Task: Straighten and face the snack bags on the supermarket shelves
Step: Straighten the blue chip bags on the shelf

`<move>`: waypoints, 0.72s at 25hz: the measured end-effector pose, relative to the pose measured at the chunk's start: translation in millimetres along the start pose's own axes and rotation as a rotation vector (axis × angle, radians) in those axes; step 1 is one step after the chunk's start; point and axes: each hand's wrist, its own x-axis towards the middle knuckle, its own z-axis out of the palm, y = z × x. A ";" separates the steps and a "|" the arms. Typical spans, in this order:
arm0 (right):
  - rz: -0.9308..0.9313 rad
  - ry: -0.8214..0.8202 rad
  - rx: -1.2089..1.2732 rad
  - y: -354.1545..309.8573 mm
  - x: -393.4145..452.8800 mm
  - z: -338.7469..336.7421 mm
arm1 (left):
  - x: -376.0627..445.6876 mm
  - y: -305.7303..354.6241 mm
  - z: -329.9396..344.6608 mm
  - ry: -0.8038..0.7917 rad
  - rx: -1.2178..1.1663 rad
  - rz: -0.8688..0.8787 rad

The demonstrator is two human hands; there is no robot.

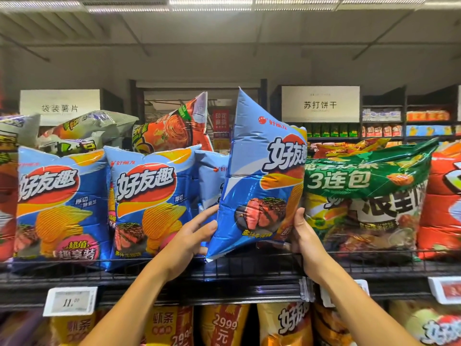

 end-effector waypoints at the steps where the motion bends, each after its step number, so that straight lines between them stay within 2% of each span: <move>1: -0.023 0.001 0.005 -0.6 -1.3 0.2 | 1.5 0.4 -0.6 -0.006 0.005 0.007; 6: -0.115 0.011 -0.121 -4.7 -6.0 2.6 | 9.8 1.9 7.1 0.135 0.001 -0.006; 11: -0.133 -0.011 -0.218 -8.7 -9.3 6.4 | 4.5 -0.7 1.1 0.002 0.180 -0.054; 13: -0.137 -0.015 -0.219 -9.4 -9.8 6.7 | 5.8 4.1 6.4 0.061 0.230 -0.049; 18: -0.131 -0.061 -0.141 -11.0 -12.4 4.0 | 4.8 1.8 4.9 0.088 0.153 -0.010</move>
